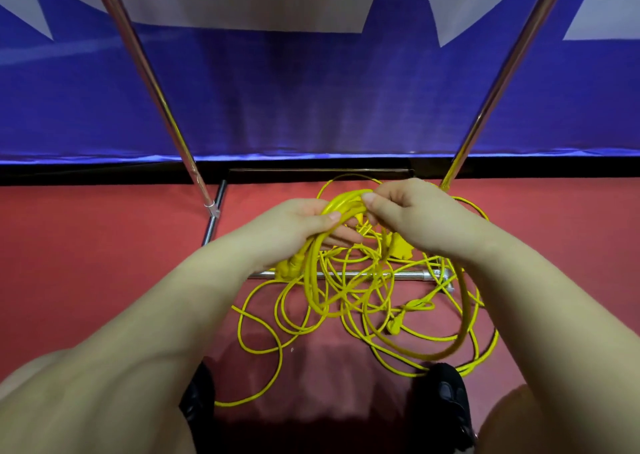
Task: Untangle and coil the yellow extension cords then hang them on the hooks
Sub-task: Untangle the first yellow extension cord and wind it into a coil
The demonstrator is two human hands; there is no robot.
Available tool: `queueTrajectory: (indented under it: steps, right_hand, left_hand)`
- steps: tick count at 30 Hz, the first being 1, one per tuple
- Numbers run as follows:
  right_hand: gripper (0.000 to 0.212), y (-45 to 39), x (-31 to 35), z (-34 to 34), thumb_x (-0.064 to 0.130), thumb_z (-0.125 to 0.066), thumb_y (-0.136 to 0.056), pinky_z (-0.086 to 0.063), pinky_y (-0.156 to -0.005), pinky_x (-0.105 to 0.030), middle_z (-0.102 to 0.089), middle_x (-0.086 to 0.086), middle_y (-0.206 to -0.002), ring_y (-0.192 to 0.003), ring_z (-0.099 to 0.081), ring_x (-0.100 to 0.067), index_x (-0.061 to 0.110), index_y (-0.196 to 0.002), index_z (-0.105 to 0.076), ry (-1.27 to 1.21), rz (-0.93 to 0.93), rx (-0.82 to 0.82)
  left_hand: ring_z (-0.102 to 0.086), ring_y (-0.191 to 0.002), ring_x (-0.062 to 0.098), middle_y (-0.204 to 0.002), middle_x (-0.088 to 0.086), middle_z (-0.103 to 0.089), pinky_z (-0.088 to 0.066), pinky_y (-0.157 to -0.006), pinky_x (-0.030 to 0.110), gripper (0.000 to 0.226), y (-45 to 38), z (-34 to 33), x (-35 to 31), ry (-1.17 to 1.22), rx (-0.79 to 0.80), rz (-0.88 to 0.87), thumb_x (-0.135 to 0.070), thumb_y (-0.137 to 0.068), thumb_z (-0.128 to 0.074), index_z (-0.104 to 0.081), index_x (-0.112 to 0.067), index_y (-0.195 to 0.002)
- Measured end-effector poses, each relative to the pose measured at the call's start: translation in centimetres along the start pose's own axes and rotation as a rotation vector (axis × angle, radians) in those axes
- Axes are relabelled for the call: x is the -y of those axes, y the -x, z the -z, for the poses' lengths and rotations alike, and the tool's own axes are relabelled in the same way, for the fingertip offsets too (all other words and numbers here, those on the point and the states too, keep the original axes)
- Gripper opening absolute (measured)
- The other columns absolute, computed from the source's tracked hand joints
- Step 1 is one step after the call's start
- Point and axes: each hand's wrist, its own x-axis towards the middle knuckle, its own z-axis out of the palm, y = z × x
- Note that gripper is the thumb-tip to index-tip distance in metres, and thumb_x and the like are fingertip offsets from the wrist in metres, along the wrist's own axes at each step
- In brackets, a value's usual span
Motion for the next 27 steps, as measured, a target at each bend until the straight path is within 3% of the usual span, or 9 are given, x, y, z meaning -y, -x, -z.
queueTrajectory:
  steps: [2, 5, 9, 11, 13, 16, 22, 25, 27]
  right_hand:
    - [0.036, 0.1, 0.2, -0.4, 0.034, -0.044, -0.096, -0.030, -0.049, -0.020, -0.047, 0.005, -0.055, -0.048, -0.040, -0.006, 0.023, -0.063, -0.054, 0.026, 0.007, 0.048]
    - [0.031, 0.1, 0.1, -0.8, 0.041, -0.053, -0.091, -0.031, -0.051, -0.017, -0.048, 0.005, -0.055, -0.049, -0.042, -0.005, 0.018, -0.072, -0.062, -0.013, -0.004, -0.076]
    - [0.031, 0.0, -1.2, -0.3, 0.050, -0.057, -0.086, -0.047, -0.060, -0.031, -0.064, -0.003, -0.069, -0.059, -0.058, -0.017, 0.021, -0.074, -0.054, -0.032, -0.124, -0.124]
    - [0.024, -0.1, -1.7, 0.0, 0.039, -0.058, -0.089, -0.049, -0.057, -0.032, -0.063, -0.005, -0.066, -0.052, -0.058, -0.016, 0.021, -0.074, -0.051, -0.185, -0.166, -0.171]
    - [0.019, -0.3, -1.9, 0.5, 0.026, -0.062, -0.088, -0.046, -0.049, -0.025, -0.055, -0.001, -0.058, -0.042, -0.050, -0.009, 0.021, -0.072, -0.052, -0.451, -0.176, -0.330]
    - [0.017, -0.4, -2.3, 1.1, 0.023, -0.064, -0.087, -0.038, -0.047, -0.018, -0.048, 0.002, -0.054, -0.043, -0.043, -0.006, 0.019, -0.072, -0.058, -0.462, -0.125, -0.469]
    - [0.027, -0.3, -2.0, 1.5, 0.033, -0.058, -0.090, -0.032, -0.055, -0.027, -0.044, -0.006, -0.062, -0.057, -0.040, -0.015, 0.012, -0.074, -0.062, -0.363, -0.073, -0.377]
    - [0.030, -0.1, -1.4, 0.9, 0.034, -0.056, -0.091, -0.032, -0.051, -0.019, -0.043, 0.004, -0.057, -0.050, -0.038, -0.002, 0.019, -0.065, -0.057, -0.277, -0.034, -0.254]
    - [0.029, 0.0, -0.8, 0.0, 0.035, -0.055, -0.091, -0.029, -0.045, -0.014, -0.043, 0.008, -0.048, -0.042, -0.038, -0.002, 0.020, -0.067, -0.058, -0.173, -0.018, -0.166]
  left_hand:
    - [-0.070, -0.071, 0.008, -0.071, -0.001, -0.072, -0.054, -0.071, 0.016, 0.026, -0.1, -0.3, 0.1, -0.004, 0.025, -0.001, -0.009, -0.098, -0.034, -0.059, -0.012, -0.091]
    - [-0.066, -0.057, 0.008, -0.057, -0.004, -0.066, -0.053, -0.061, 0.019, 0.025, -0.3, -0.6, 0.2, -0.027, -0.038, 0.030, -0.012, -0.099, -0.034, -0.055, -0.012, -0.085]
    - [-0.053, -0.043, 0.008, -0.047, -0.007, -0.051, -0.051, -0.052, 0.023, 0.024, -0.7, 0.4, 0.0, 0.141, -0.223, -0.041, -0.013, -0.100, -0.033, -0.051, -0.011, -0.084]
    - [-0.052, -0.042, 0.008, -0.046, -0.007, -0.049, -0.052, -0.051, 0.023, 0.024, -0.8, 1.2, -0.4, 0.292, -0.298, -0.059, -0.015, -0.100, -0.032, -0.050, -0.010, -0.084]
    - [-0.059, -0.045, 0.012, -0.047, -0.004, -0.053, -0.054, -0.052, 0.024, 0.024, -0.8, 1.9, -0.6, 0.315, -0.318, -0.048, -0.014, -0.100, -0.033, -0.051, -0.009, -0.084]
    - [-0.069, -0.058, 0.020, -0.055, 0.004, -0.065, -0.057, -0.061, 0.028, 0.023, -0.4, 1.9, -0.5, 0.190, -0.211, 0.048, -0.010, -0.098, -0.034, -0.052, -0.006, -0.084]
    - [-0.071, -0.070, 0.026, -0.074, 0.018, -0.072, -0.057, -0.073, 0.034, 0.025, -0.1, 1.2, -0.1, 0.198, -0.079, 0.188, -0.006, -0.095, -0.036, -0.057, 0.001, -0.084]
    - [-0.072, -0.073, 0.026, -0.077, 0.018, -0.072, -0.054, -0.079, 0.037, 0.026, -0.2, 0.7, -0.1, 0.220, -0.069, 0.179, -0.006, -0.095, -0.035, -0.058, 0.000, -0.084]
    - [-0.072, -0.071, 0.026, -0.075, 0.018, -0.072, -0.056, -0.074, 0.035, 0.024, -0.2, 0.4, -0.3, 0.230, -0.071, 0.175, -0.006, -0.095, -0.036, -0.058, 0.000, -0.085]
